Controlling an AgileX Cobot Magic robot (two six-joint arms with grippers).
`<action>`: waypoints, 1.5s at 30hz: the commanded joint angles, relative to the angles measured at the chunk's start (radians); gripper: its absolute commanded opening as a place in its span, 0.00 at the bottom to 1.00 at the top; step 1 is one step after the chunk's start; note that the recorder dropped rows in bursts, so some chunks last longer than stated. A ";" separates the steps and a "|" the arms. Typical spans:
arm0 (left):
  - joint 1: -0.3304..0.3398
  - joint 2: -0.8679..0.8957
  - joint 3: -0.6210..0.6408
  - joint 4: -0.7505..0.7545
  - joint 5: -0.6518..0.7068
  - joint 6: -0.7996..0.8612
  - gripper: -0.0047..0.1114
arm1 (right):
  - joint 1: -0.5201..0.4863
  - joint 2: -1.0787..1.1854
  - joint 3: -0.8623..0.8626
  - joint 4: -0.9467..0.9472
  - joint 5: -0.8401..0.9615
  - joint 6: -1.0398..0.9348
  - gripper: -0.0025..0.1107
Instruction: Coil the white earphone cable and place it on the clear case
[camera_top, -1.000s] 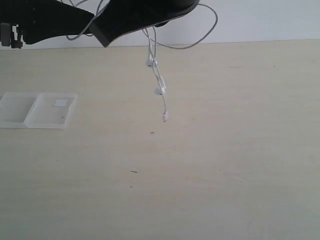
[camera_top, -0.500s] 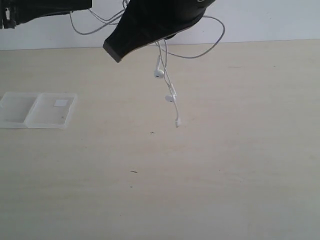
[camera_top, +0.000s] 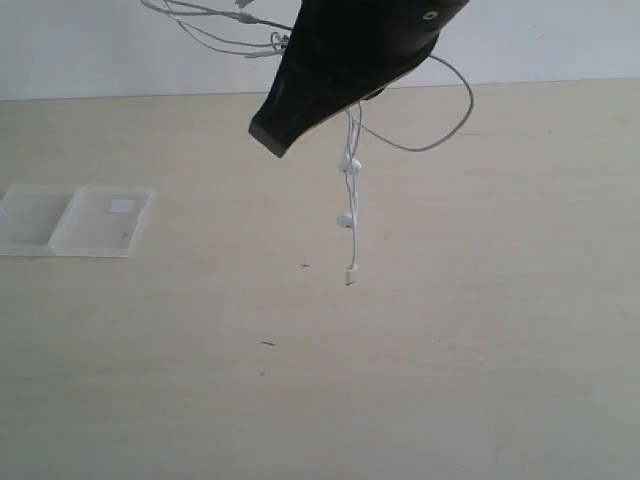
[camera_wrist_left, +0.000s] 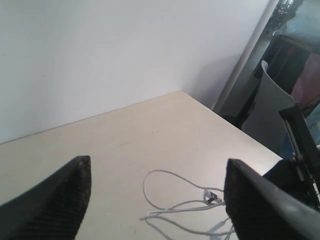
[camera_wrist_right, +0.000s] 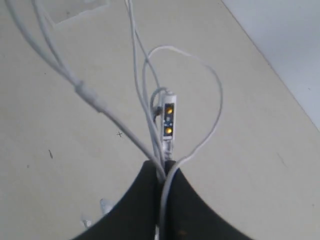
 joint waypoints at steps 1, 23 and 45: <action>0.003 0.006 -0.007 -0.044 -0.015 -0.004 0.66 | -0.002 0.014 -0.065 0.006 0.062 -0.073 0.02; -0.025 0.110 0.004 -0.020 0.040 -0.004 0.65 | -0.002 0.164 -0.380 0.260 0.204 -0.229 0.02; -0.098 0.204 0.004 -0.010 0.125 0.048 0.47 | -0.002 0.171 -0.441 0.226 0.204 -0.225 0.02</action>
